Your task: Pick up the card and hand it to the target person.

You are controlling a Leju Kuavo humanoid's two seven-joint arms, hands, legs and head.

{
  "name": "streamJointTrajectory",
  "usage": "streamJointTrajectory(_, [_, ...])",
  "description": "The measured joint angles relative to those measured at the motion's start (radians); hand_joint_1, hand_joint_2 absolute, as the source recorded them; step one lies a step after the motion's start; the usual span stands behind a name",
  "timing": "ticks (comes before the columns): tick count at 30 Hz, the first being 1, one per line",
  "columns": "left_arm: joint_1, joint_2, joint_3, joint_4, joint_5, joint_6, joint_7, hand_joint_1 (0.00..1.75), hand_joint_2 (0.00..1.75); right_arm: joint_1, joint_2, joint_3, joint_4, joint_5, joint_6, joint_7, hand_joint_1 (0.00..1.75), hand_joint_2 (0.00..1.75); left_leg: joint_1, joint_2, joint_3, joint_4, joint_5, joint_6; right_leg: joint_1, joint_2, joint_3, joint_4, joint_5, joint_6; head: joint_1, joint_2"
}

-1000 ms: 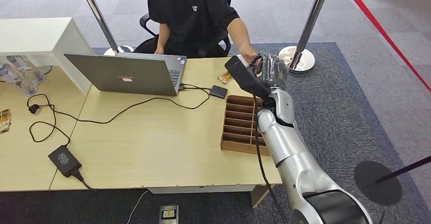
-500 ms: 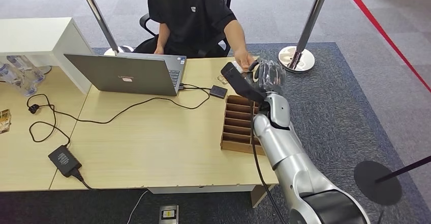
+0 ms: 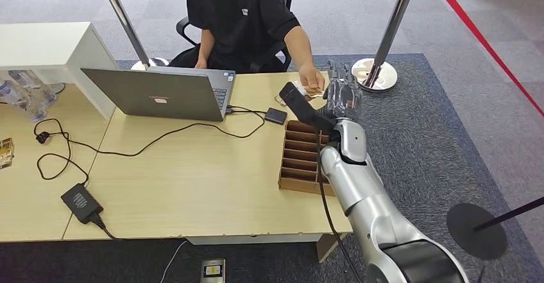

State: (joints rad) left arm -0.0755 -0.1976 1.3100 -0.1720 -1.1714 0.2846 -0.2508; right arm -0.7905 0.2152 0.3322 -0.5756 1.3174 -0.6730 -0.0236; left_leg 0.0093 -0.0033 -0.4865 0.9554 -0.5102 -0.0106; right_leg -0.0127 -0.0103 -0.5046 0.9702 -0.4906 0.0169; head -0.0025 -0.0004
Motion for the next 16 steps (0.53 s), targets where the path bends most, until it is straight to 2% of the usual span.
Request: streamJointTrajectory(16, [-0.001, -0.008, 0.0, 0.0, 0.002, -0.002, -0.011, 0.0, 0.0, 0.042, -0.045, -0.031, -0.035, 0.027, -0.019, 0.012, 0.0, 0.0, 0.0, 0.0, 0.0, 0.0, 0.0, 0.0, 0.0, 0.0, 0.0, 0.0, 0.0, 0.0, 0.0, 0.0])
